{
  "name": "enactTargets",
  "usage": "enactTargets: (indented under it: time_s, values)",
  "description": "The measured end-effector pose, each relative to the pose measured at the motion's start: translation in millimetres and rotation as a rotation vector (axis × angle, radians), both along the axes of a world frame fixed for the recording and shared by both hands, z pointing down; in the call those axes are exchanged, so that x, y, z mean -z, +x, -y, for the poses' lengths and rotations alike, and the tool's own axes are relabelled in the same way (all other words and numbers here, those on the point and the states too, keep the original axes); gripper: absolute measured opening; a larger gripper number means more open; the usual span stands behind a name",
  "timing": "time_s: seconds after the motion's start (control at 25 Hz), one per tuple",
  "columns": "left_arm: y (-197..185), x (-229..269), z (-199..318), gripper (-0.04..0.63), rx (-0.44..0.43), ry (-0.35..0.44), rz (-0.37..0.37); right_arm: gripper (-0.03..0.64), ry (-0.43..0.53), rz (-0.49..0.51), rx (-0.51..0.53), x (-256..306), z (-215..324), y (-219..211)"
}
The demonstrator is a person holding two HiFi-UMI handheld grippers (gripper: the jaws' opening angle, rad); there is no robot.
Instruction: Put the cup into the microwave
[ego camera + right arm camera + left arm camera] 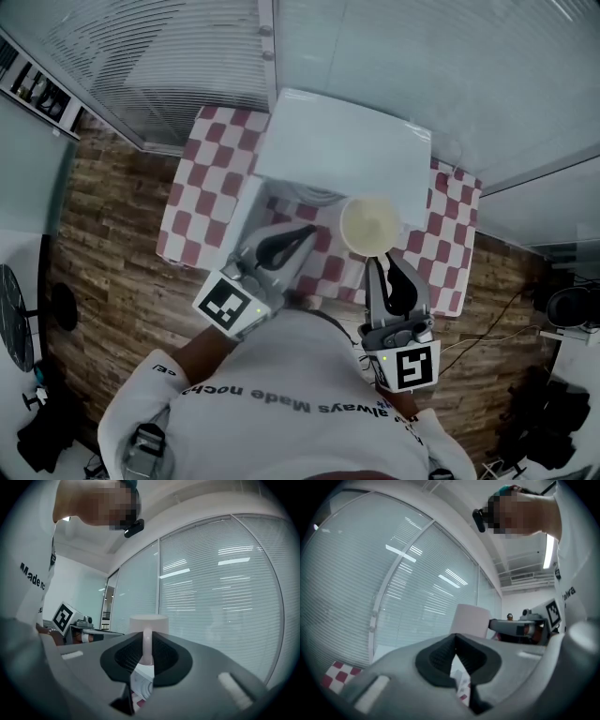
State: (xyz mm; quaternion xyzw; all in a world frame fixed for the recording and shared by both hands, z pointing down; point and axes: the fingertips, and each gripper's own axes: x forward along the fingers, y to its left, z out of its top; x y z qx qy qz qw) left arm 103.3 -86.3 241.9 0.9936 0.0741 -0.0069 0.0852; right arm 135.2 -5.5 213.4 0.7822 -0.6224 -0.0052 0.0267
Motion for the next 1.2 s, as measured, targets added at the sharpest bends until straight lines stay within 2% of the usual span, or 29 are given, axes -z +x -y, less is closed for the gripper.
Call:
enactTargets:
  time_s: [0.36, 1.2]
  values:
    - [21.6, -8.2, -4.4, 0.003, -0.004, 0.007, 0.010, 0.042, -0.018, 0.021, -0.018, -13.6, -9.2, 23.8]
    - [24.3, -69.5, 5.1, 0.003, -0.025, -0.051, 0.104, 0.042, -0.105, 0.091, -0.012, -81.3, 4.0, 20.9]
